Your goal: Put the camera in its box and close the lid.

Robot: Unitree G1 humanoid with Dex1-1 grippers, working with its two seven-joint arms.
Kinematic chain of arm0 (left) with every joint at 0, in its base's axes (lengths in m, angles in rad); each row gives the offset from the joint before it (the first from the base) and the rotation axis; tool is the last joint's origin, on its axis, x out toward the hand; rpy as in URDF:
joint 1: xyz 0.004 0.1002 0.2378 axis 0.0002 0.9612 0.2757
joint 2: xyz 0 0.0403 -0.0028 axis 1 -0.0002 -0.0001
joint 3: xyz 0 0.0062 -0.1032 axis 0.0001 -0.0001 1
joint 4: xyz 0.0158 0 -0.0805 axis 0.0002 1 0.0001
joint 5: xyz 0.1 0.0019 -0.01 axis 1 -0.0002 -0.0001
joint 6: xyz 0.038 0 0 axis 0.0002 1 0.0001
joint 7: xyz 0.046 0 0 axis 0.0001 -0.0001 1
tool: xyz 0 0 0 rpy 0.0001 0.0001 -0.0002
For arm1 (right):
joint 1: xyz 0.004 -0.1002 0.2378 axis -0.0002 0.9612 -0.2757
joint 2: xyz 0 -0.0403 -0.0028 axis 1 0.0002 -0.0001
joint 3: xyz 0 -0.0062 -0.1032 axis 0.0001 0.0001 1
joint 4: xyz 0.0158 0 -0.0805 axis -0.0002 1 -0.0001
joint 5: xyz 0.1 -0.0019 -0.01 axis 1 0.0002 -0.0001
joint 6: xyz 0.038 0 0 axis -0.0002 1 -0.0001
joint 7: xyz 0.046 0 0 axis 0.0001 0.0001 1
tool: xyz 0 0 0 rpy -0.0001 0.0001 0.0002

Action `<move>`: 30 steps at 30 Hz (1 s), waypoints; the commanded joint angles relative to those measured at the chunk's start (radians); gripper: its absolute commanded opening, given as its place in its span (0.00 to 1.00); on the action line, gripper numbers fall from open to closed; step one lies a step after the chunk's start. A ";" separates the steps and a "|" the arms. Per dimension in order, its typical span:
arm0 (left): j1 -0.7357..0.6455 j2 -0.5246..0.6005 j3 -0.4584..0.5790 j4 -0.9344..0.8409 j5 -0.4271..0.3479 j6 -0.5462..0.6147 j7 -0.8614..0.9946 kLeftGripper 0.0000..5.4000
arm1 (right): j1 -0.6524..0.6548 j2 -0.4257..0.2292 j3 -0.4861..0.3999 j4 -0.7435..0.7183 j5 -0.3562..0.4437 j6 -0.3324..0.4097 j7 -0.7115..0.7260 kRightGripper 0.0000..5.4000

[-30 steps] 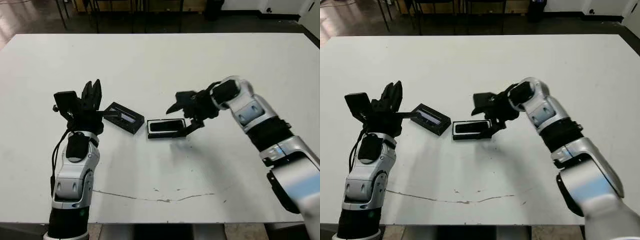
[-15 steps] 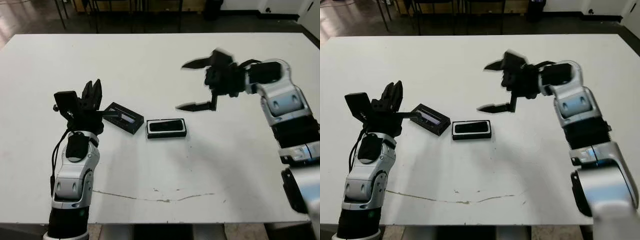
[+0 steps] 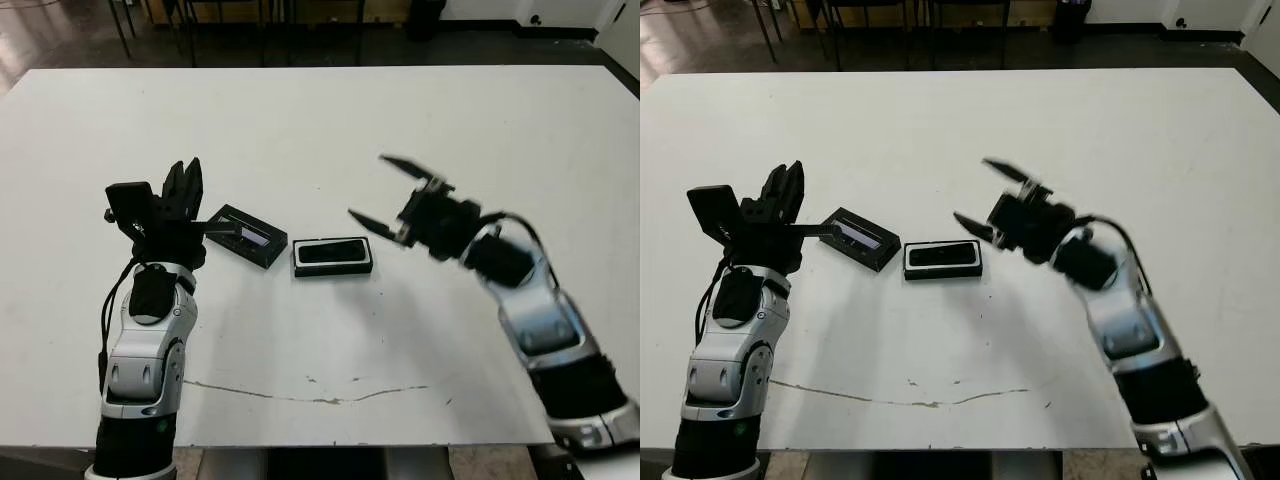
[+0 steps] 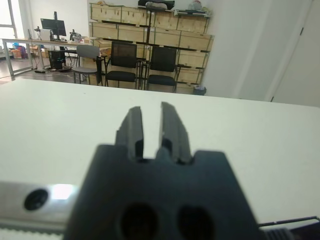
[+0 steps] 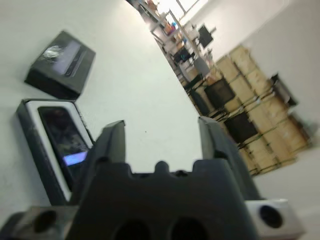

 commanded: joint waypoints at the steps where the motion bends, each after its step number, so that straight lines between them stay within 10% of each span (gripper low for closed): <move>1: 0.011 0.015 0.008 0.006 -0.001 0.022 -0.006 0.00 | 0.010 -0.020 0.017 0.034 -0.032 -0.038 -0.013 0.30; 8: 0.015 0.013 0.005 -0.009 0.004 0.035 -0.003 0.00 | 0.007 -0.020 0.029 0.057 -0.021 -0.040 0.024 0.01; 30: 0.015 0.005 0.000 -0.015 0.013 0.045 0.007 0.00 | 0.003 -0.099 0.097 0.123 -0.046 -0.001 0.204 0.00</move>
